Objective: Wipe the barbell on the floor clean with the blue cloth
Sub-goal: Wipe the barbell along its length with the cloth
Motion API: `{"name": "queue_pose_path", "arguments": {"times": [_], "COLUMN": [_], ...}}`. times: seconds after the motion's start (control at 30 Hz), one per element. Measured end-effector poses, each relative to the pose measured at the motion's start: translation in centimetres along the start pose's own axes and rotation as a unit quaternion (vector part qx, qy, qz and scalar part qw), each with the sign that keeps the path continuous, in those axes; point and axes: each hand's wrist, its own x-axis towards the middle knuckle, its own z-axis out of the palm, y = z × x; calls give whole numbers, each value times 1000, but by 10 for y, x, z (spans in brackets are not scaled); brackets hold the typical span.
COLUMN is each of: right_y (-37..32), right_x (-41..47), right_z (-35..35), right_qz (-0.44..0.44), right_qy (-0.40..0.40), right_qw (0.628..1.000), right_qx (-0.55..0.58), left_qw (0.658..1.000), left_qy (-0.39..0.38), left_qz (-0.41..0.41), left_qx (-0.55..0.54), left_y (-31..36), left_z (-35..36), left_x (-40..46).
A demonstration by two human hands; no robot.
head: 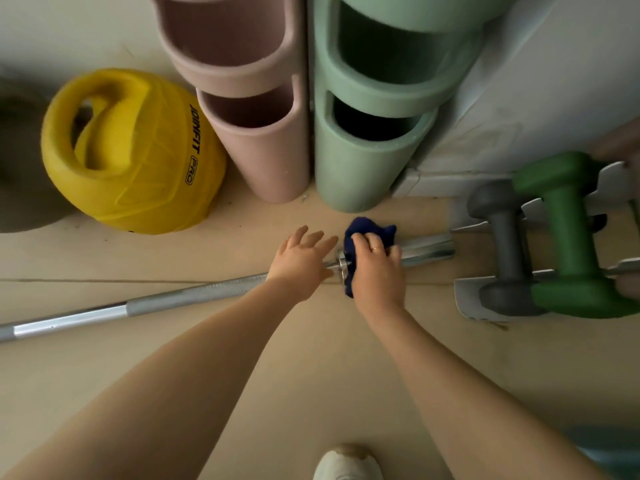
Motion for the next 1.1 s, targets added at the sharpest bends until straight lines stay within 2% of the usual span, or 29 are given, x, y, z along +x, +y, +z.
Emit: {"name": "queue_pose_path", "arguments": {"times": [0.13, 0.17, 0.23, 0.3, 0.47, 0.53, 0.57, 0.6, 0.63, 0.7, 0.73, 0.8, 0.87, 0.9, 0.93, 1.0, 1.1], "right_y": [4, 14, 29, 17, -14, -2, 2, 4, 4, -2, -9, -24, -34, -38, -43, -49, -48], "right_x": [0, 3, 9, 6, -27, -23, -20, -16, -14, -13, -17, -22, -28, -32, -37, -48, -47], "right_z": [3, 3, 6, 11, 25, 12, 1, -10, -21, -30, -32, -25, -12, -3, 8, 30, 39], "right_qz": [-70, -57, 37, 94, -82, -118, -89, -22, 45, 116, 117, 66, -12, -54, -86, -131, -160], "right_qy": [-21, -8, 46, 83, 53, 18, -13, -36, -5, 123, 165, 179, 109, 53, -1, -43, 4], "right_qw": [997, 998, 997, 990, 995, 991, 986, 974, 956, 929, 925, 949, 991, 997, 992, 976, 962], "right_qx": [17, 21, 47, 65, 18, 66, 139, 224, 291, 330, 322, 249, 71, -26, -91, -171, -222], "left_qw": [999, 999, 998, 997, 999, 999, 999, 999, 999, 997, 997, 997, 997, 997, 997, 995, 994], "left_qy": [24, 27, 26, 21, -7, -12, -7, 3, 17, 47, 53, 41, 18, 10, 5, 3, 12], "left_qz": [-34, -42, -56, -67, -46, -34, -33, -33, -36, -50, -59, -65, -63, -62, -61, -62, -59], "left_qx": [-12, -8, -8, -13, 11, 31, 35, 36, 33, 19, 10, 12, 33, 44, 54, 74, 87], "left_y": [-15, -23, -40, -55, -78, -84, -87, -91, -94, -100, -103, -107, -112, -116, -119, -125, -134], "left_z": [-8, -7, -5, -4, -4, -5, -5, -5, -5, -5, -5, -3, 1, 4, 7, 14, 23], "left_x": [-15, -20, -31, -42, -68, -74, -76, -77, -77, -77, -78, -81, -84, -85, -86, -87, -89]}}
